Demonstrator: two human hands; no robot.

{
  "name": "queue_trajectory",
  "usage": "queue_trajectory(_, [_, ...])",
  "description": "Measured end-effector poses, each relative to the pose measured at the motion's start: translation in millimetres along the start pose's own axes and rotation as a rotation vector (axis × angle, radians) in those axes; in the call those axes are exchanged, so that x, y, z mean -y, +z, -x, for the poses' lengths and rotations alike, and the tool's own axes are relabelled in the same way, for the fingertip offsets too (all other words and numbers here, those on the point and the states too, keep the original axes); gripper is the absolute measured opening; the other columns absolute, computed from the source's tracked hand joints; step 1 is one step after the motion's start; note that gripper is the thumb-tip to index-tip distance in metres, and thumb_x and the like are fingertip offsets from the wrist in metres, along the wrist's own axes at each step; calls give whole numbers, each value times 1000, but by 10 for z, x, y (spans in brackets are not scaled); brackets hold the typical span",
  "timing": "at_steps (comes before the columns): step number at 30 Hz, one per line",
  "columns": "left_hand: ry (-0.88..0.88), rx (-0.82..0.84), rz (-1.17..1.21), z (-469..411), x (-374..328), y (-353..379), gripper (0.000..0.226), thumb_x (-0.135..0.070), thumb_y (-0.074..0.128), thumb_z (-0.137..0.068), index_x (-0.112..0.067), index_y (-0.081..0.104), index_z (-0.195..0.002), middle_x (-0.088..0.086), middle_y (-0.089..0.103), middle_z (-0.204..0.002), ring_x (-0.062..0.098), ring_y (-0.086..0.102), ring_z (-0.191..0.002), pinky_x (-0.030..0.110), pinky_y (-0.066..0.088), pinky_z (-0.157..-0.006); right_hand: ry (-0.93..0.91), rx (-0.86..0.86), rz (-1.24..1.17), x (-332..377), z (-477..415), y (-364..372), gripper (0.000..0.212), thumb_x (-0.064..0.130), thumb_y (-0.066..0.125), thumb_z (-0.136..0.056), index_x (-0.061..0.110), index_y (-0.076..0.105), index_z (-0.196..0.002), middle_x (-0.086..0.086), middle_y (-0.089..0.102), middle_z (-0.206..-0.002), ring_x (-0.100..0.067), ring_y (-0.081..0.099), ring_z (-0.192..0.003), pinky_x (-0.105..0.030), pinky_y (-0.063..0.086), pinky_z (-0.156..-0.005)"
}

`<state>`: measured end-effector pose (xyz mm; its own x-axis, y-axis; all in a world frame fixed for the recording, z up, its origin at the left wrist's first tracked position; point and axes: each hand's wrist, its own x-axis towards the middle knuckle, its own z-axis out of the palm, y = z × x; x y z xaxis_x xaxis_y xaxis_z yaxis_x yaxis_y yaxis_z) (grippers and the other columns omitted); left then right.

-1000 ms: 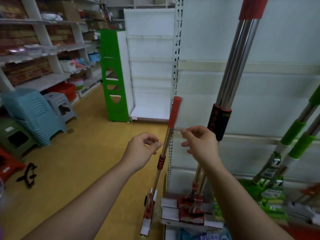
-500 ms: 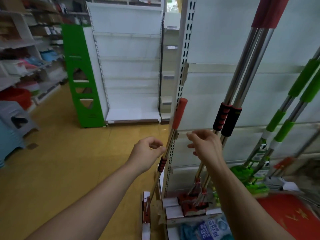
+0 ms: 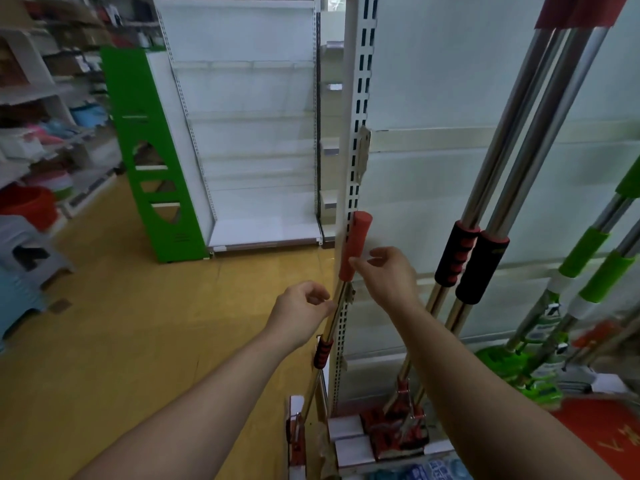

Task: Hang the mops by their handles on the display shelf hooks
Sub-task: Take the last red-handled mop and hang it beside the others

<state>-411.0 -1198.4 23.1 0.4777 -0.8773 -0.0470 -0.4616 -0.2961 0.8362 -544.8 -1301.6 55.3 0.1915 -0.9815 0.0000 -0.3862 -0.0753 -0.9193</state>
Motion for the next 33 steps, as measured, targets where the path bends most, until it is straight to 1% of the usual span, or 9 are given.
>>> queue_trajectory(6, [-46,55,-48,-371,65,118,26,-33,72,-93,-21,69,-115,-5,68,-110,13,62,-100,20,44,-69,-22,2,-25,47,-129,144,39,40,76,-91,21,63,-122,15,67,-90,4,62,-71,-12,43,-55])
queue_trajectory(9, [-51,120,-74,-560,122,161,32,-31,72,-93,-18,67,-122,-3,67,-115,13,61,-95,16,42,-63,-18,-36,-33,69,-118,222,34,39,74,-92,23,63,-119,12,69,-84,-2,68,-72,-24,58,-63])
queue_trajectory(11, [-50,172,-83,-640,188,183,35,-31,73,-92,-18,65,-124,-3,67,-118,15,63,-97,20,46,-69,-23,-54,-19,84,-97,261,31,39,72,-94,24,62,-119,12,68,-84,-3,69,-72,-28,61,-66])
queue_trajectory(14, [-39,262,-94,-731,275,169,41,-32,74,-91,-22,63,-128,-6,65,-121,20,65,-112,28,48,-83,-25,-92,18,110,-40,320,27,40,71,-94,27,59,-114,13,66,-82,1,66,-69,-21,56,-63])
queue_trajectory(17, [-23,364,-81,-789,345,110,40,-30,74,-91,-25,64,-129,-10,67,-122,20,66,-112,37,55,-91,-1,-110,43,136,38,419,31,46,71,-91,27,59,-112,11,69,-91,-8,71,-81,-36,64,-78])
queue_trajectory(21, [36,478,-80,-832,480,-5,13,-31,68,-95,-28,68,-107,-3,73,-115,22,67,-111,47,55,-99,10,-130,50,196,186,575,37,49,74,-88,25,61,-114,7,72,-100,-12,73,-88,-41,65,-82])
queue_trajectory(23, [79,529,-84,-819,534,-78,6,-32,65,-97,-29,65,-103,-3,72,-109,22,67,-107,46,55,-98,5,-137,73,235,260,642,41,50,74,-87,22,64,-117,9,73,-101,-9,72,-89,-39,64,-84])
queue_trajectory(30, [161,655,-109,-757,641,-418,20,-29,64,-100,-16,69,-114,6,73,-113,25,68,-109,44,53,-99,-29,-133,155,432,544,817,36,47,73,-90,20,73,-114,7,75,-100,-9,72,-89,-38,62,-84])
queue_trajectory(33, [166,671,-121,-707,660,-521,22,-25,66,-99,-9,71,-113,11,74,-114,26,68,-109,32,53,-87,-33,-126,135,497,668,861,32,43,75,-90,19,75,-112,6,76,-99,-10,72,-89,-37,62,-85])
